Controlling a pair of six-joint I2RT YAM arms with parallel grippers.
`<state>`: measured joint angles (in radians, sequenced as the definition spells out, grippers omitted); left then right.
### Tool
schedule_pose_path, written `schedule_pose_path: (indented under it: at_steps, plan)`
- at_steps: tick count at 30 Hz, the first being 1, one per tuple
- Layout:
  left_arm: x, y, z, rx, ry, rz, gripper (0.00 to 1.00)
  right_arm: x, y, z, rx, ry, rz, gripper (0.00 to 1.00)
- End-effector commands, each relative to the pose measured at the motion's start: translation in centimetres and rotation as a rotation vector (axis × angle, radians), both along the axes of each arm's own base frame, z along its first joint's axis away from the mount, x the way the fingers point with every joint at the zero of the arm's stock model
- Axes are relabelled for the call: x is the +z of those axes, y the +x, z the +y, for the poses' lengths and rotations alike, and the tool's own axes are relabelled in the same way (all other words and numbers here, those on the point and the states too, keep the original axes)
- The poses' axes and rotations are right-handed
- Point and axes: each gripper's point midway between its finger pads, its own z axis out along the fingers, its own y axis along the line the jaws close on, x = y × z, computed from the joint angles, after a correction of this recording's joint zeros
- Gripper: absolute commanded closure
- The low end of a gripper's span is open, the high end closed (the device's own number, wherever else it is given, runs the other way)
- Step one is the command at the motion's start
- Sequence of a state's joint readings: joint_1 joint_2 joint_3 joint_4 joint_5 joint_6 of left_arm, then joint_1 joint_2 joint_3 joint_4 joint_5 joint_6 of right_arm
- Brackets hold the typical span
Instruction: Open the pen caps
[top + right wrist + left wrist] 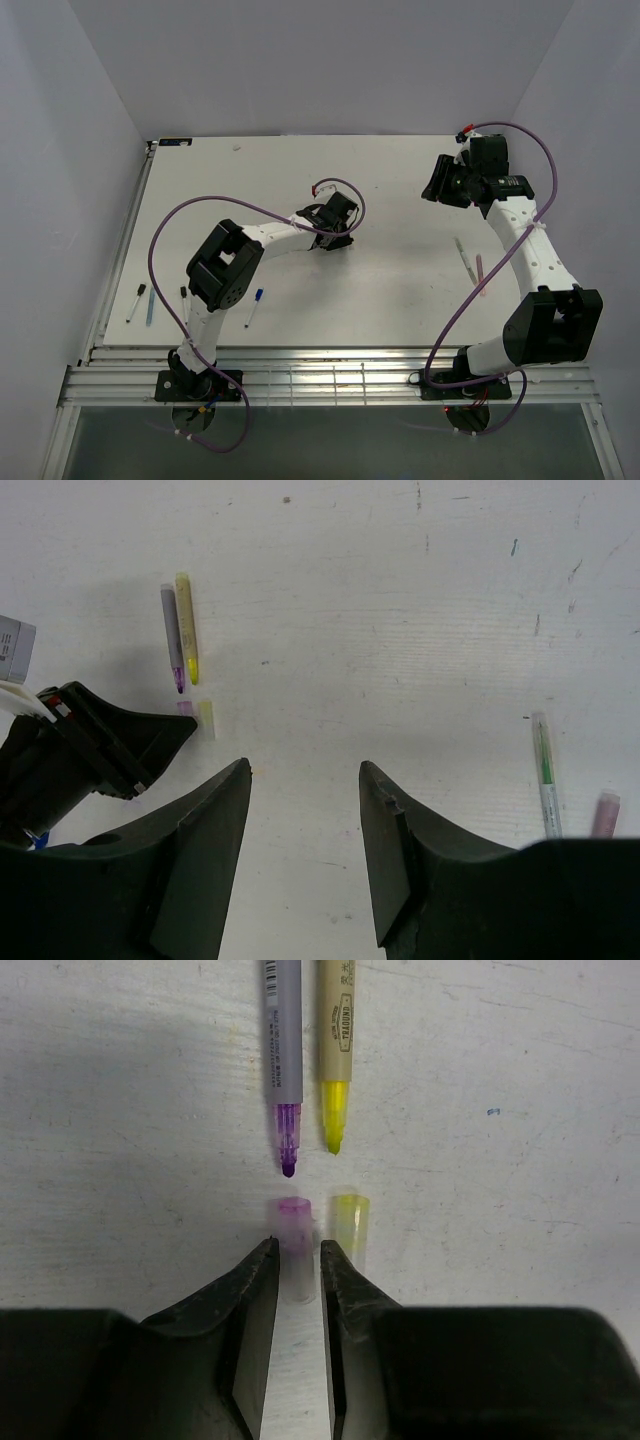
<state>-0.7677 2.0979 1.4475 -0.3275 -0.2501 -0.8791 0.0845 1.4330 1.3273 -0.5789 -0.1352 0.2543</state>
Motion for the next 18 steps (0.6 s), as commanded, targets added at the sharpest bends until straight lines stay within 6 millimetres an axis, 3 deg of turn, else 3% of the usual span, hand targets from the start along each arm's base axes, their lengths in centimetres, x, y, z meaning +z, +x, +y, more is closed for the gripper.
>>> schedule_pose_path:
  at_steps: [1, 14, 18]
  plan:
    - [-1.3, -1.2, 2.3, 0.017, 0.066, 0.050, 0.64, 1.3, 0.2, -0.1, 0.005, 0.008, -0.052, 0.46]
    - [-1.0, -1.6, 3.1, 0.032, 0.067, 0.044, 0.63, 1.0, 0.1, 0.0, 0.012, 0.009, -0.046, 0.46]
    - [0.9, -1.6, 3.4, 0.024, 0.043, -0.003, 0.59, 1.1, 0.2, 0.0, 0.012, 0.008, -0.048, 0.46]
